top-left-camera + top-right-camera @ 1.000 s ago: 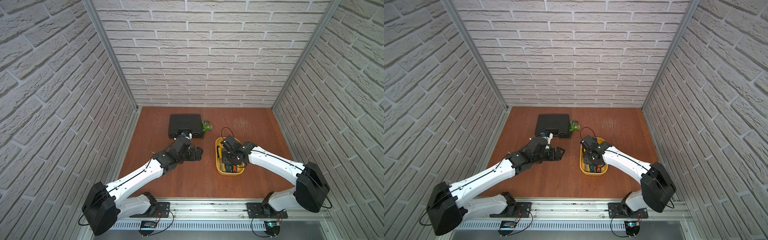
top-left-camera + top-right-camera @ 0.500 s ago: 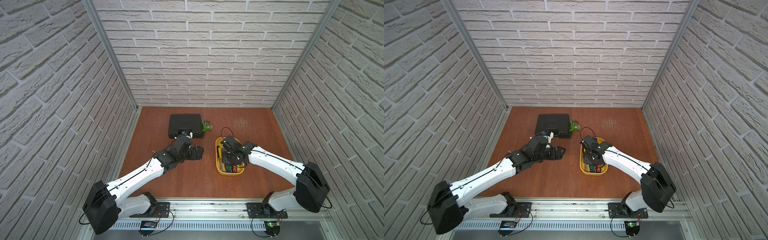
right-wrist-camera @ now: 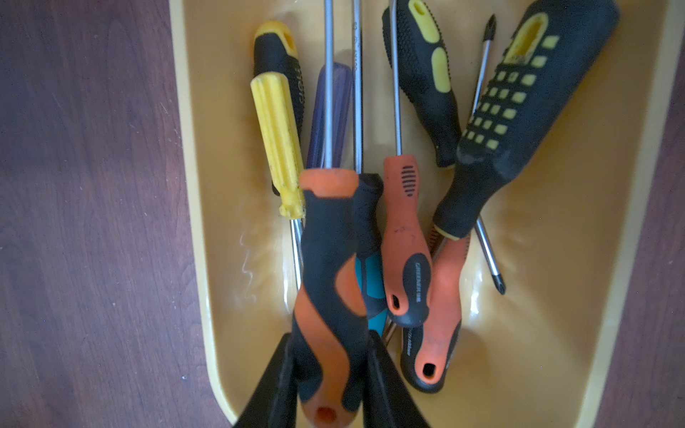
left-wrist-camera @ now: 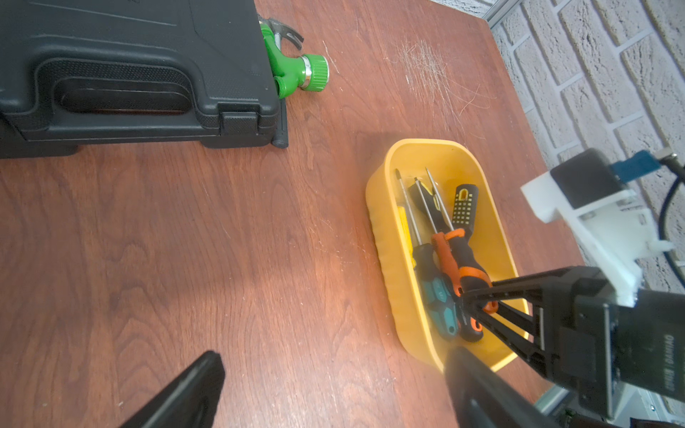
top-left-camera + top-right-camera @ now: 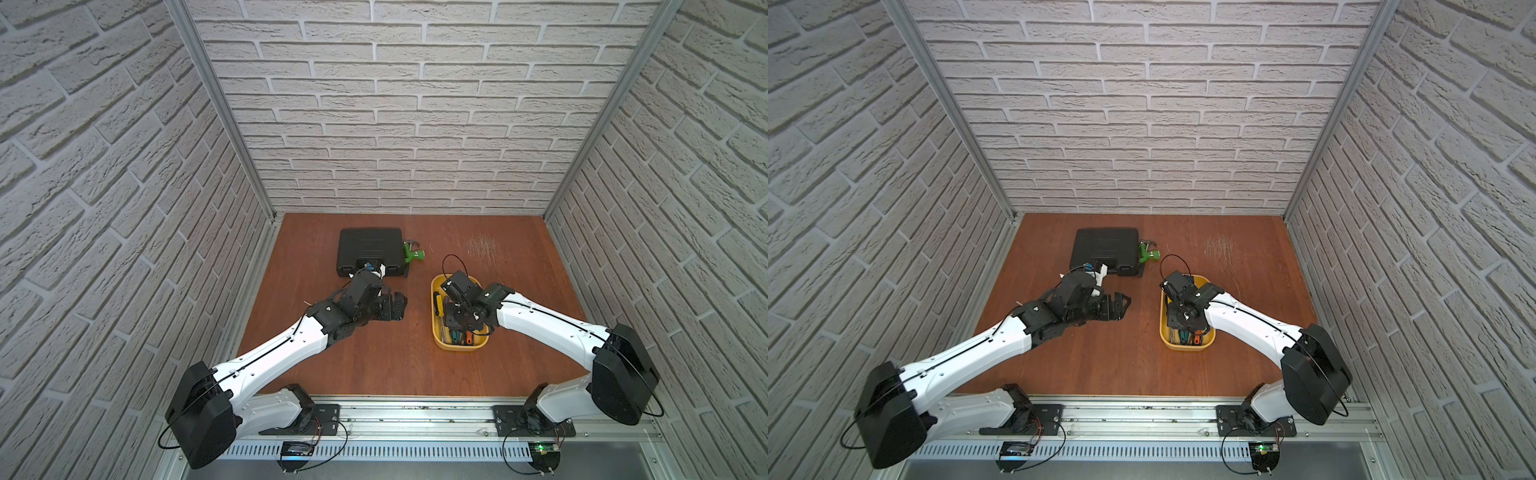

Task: Put the screwdriver on the desktop into the storage box
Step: Place the screwdriver in the storage box.

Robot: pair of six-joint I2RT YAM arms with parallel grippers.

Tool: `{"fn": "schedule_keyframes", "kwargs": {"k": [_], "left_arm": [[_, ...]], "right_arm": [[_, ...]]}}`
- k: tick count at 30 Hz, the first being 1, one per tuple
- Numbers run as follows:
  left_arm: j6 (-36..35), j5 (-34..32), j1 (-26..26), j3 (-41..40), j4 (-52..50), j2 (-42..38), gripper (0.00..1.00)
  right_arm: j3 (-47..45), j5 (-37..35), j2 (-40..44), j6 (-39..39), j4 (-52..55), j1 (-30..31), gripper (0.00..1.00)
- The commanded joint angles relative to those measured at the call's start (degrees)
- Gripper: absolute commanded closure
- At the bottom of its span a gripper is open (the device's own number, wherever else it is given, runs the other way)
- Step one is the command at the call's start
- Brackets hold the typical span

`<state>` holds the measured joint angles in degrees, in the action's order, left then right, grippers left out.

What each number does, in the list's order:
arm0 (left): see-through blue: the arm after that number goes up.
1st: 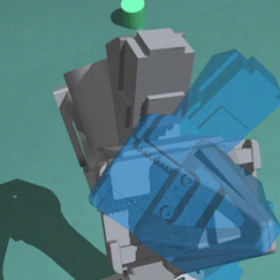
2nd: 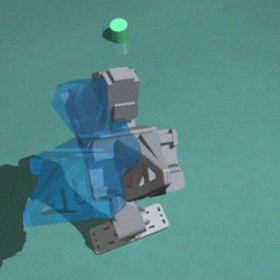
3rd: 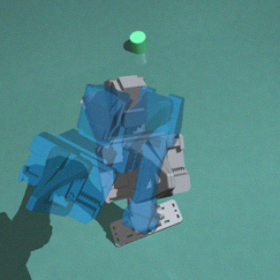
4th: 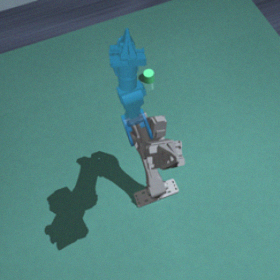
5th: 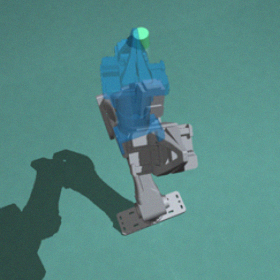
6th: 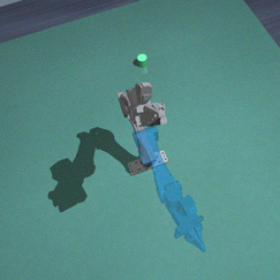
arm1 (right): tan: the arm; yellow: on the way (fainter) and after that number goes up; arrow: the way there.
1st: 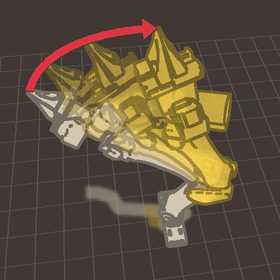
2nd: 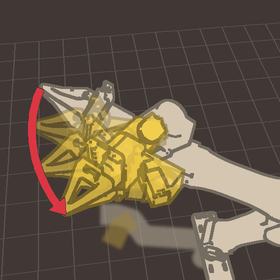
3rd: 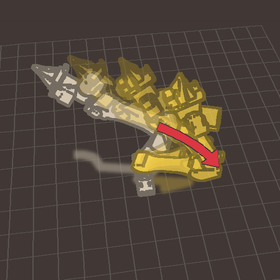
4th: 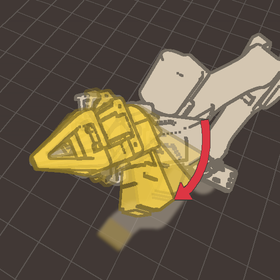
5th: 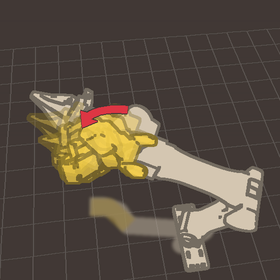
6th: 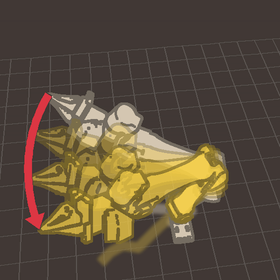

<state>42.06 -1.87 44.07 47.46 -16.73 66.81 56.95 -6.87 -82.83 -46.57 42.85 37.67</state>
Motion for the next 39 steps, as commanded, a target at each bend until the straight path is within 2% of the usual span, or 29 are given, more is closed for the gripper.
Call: {"fn": "schedule_keyframes", "kwargs": {"k": [1,12,15,22,25,29,39], "left_arm": [[-0.6,-0.1,0.3,0.2,0.7,-0.8,0.02],[-0.3,-0.3,0.3,-0.3,0.7,-1.3,0.02],[-0.5,-0.3,0.3,0.2,0.6,-1.0,0.02],[-0.6,-0.4,0.3,0.7,0.1,-0.9,0.02],[-0.6,-0.6,0.3,1.0,0.0,-0.9,0.02],[-0.6,-0.9,0.3,1.9,-0.6,-0.5,0.02],[-1.9,-4.1,0.3,2.2,-1.8,-3.4,0.02]], "right_arm": [[0.0,-1.1,0.6,0.1,-0.4,0.6,0.98],[0.0,-0.6,-0.2,0.1,-0.9,0.7,0.98],[0.6,-0.5,-1.1,0.2,-0.4,0.7,0.89],[1.2,-0.4,-1.0,1.0,-0.4,1.0,0.51],[1.9,-0.8,-0.2,1.5,0.3,1.0,0.45],[2.9,-1.6,1.9,2.3,1.5,1.0,0.43],[4.8,-8.7,13.8,5.3,-0.4,0.9,0.38]]}}
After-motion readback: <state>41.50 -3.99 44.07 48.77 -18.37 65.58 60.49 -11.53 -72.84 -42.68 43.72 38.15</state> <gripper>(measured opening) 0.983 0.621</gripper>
